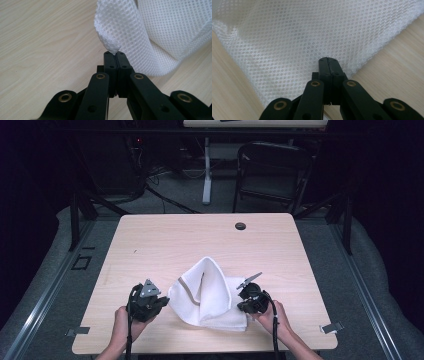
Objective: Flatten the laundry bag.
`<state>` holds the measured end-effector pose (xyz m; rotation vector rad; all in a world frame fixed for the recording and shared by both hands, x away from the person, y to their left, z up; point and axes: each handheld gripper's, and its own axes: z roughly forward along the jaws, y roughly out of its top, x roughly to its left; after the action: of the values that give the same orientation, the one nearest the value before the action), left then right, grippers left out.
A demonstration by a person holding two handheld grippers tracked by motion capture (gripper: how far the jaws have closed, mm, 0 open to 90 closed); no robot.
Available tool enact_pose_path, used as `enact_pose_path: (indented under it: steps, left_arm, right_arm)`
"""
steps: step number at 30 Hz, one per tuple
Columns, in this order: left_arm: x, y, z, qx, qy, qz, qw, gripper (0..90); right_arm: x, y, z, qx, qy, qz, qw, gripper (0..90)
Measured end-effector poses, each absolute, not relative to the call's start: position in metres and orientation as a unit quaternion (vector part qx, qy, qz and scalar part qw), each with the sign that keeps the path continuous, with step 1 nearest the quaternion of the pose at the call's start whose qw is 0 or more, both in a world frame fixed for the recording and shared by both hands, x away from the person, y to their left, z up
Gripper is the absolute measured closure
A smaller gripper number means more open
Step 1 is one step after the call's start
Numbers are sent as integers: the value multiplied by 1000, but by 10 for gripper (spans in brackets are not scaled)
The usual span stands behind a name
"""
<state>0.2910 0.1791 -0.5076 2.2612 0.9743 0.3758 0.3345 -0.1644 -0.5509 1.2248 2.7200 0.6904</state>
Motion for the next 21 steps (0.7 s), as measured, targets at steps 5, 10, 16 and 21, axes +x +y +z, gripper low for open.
enact_pose_path:
  steps: [5,10,16,21]
  left_arm:
    - [291,177,-511,864,366,147,311,897]
    - [290,175,-512,870,362,139,304,898]
    - [284,172,-518,883,354,120,284,898]
    - [287,170,-527,891,362,71,263,896]
  right_arm:
    - [339,-175,-551,412,882,225,43,900]
    - [341,-180,-550,417,882,216,49,900]
    - [345,-185,-550,418,882,215,46,900]
    - [348,-186,-553,437,866,234,59,900]
